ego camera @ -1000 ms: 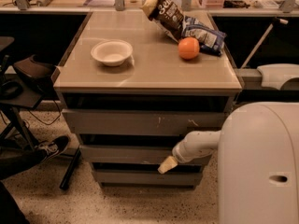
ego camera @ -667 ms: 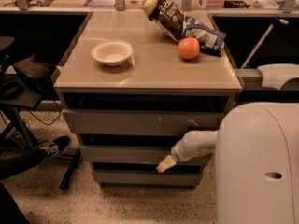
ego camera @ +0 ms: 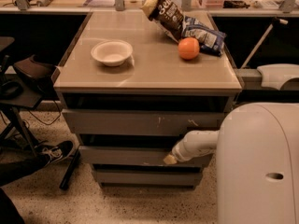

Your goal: Open middle drawer

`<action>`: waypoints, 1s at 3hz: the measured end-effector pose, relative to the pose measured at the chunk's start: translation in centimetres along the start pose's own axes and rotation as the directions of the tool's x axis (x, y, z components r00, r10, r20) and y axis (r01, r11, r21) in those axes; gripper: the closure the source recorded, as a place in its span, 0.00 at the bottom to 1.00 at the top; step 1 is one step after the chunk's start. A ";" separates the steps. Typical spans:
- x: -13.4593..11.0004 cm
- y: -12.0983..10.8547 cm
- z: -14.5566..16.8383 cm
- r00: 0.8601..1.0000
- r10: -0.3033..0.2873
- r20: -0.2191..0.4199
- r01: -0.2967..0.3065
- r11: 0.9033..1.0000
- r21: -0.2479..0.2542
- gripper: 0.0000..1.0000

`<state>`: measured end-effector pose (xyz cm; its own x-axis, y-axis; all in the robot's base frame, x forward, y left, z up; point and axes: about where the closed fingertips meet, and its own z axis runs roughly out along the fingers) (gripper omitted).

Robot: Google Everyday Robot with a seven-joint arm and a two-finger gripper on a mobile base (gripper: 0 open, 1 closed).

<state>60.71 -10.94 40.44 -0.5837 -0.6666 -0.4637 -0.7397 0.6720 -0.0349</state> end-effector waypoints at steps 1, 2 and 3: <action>0.0 0.0 0.0 1.000 0.000 0.000 0.000 1.000 0.000 0.65; -0.2 0.0 -0.3 1.000 0.000 0.000 0.000 1.000 0.000 0.89; -0.2 -0.1 -0.4 1.000 0.000 0.000 0.000 1.000 0.000 1.00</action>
Offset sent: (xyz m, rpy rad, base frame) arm -0.1432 -0.0377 0.0551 0.0074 -0.0048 -0.0905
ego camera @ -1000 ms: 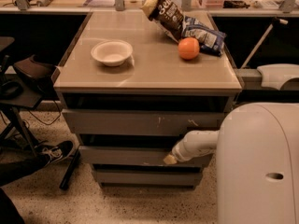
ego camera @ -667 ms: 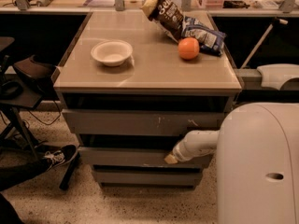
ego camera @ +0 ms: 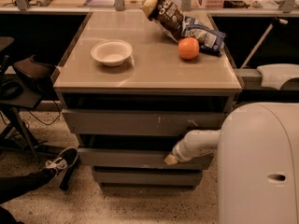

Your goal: Open middle drawer

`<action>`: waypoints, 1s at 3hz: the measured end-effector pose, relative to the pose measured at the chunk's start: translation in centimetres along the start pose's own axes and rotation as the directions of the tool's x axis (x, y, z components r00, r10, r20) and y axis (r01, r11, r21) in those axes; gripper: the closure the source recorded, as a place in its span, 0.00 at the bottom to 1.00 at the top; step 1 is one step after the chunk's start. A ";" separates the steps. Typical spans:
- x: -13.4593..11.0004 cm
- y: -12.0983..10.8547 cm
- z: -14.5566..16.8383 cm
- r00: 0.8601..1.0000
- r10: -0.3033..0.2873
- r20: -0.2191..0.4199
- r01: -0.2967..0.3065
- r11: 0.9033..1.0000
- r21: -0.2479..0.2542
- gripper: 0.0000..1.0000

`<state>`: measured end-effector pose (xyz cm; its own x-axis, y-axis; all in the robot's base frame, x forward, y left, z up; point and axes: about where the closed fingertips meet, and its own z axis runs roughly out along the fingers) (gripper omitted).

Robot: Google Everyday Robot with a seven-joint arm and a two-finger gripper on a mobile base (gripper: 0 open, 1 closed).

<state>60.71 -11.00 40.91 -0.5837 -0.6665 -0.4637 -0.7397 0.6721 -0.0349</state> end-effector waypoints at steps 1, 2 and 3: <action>0.4 0.4 -0.4 1.000 0.001 -0.003 -0.001 1.000 -0.001 1.00; 1.0 0.8 -0.9 1.000 0.006 -0.006 -0.006 1.000 0.001 1.00; 1.8 1.5 -1.5 1.000 0.011 -0.013 -0.011 1.000 0.003 1.00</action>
Offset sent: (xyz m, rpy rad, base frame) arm -0.4111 -0.0978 0.1071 -0.0693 0.1171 -0.2111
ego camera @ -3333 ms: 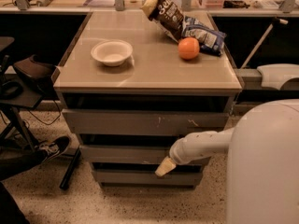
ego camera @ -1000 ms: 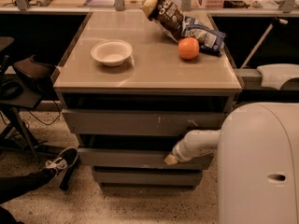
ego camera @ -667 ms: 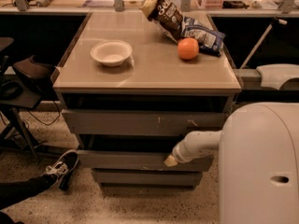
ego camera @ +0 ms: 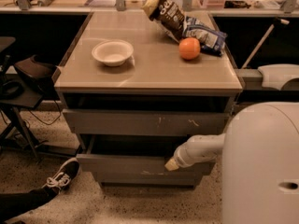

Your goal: Open middle drawer

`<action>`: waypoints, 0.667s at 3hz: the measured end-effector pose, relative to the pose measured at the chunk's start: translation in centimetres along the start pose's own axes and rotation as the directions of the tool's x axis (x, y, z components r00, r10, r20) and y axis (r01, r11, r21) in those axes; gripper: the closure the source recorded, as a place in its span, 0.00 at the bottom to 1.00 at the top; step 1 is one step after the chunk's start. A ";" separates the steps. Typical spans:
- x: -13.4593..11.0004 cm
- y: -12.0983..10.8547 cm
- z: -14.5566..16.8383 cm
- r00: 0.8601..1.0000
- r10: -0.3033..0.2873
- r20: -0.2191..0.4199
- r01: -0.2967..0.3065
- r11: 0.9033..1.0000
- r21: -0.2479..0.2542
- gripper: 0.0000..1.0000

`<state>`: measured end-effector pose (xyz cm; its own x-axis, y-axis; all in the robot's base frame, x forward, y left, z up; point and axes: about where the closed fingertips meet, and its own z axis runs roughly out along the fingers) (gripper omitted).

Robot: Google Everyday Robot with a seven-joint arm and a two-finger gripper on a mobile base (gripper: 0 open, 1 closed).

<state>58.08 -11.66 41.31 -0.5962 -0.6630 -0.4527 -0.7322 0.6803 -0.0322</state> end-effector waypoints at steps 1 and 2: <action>0.8 0.8 -0.5 1.000 0.006 -0.006 -0.006 1.000 0.004 1.00; 0.5 0.5 -0.9 0.999 0.037 0.003 -0.037 0.999 0.026 1.00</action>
Offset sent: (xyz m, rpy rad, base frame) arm -0.4588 -0.0667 0.0828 -0.1107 0.1925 -0.2555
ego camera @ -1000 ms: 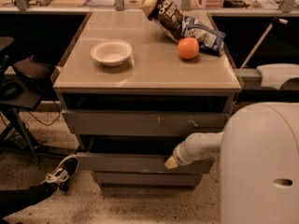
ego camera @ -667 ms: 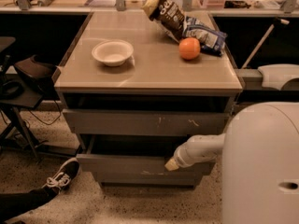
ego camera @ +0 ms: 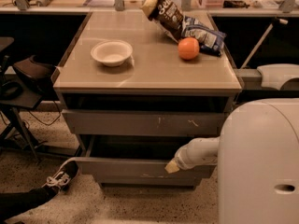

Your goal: Open middle drawer

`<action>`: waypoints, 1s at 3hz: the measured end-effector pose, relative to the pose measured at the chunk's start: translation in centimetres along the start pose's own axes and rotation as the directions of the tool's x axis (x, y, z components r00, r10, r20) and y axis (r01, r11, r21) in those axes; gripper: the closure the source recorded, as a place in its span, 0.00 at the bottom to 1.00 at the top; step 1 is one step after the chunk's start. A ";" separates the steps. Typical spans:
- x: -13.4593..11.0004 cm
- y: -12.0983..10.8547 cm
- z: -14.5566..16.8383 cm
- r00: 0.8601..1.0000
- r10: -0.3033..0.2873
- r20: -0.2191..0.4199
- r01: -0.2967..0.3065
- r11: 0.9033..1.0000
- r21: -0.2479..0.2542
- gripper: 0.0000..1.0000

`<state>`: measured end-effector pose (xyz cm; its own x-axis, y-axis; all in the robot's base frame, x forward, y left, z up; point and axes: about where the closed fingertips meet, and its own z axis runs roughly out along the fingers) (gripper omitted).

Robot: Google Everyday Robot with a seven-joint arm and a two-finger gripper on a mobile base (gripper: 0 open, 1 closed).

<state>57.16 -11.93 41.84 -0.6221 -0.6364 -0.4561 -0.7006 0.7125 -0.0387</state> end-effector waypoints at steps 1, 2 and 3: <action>0.0 -0.1 0.0 1.000 0.009 0.002 -0.009 1.000 0.007 1.00; 0.6 0.3 -0.3 1.000 0.015 -0.001 -0.015 1.000 0.007 1.00; 1.3 0.9 -0.8 1.000 0.022 -0.006 -0.022 1.000 0.008 1.00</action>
Offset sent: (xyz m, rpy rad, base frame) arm -0.4671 -0.0910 0.0620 -0.0284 0.2147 -0.3314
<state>55.42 -12.33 41.87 -0.6395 -0.6223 -0.4513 -0.6838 0.7288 -0.0361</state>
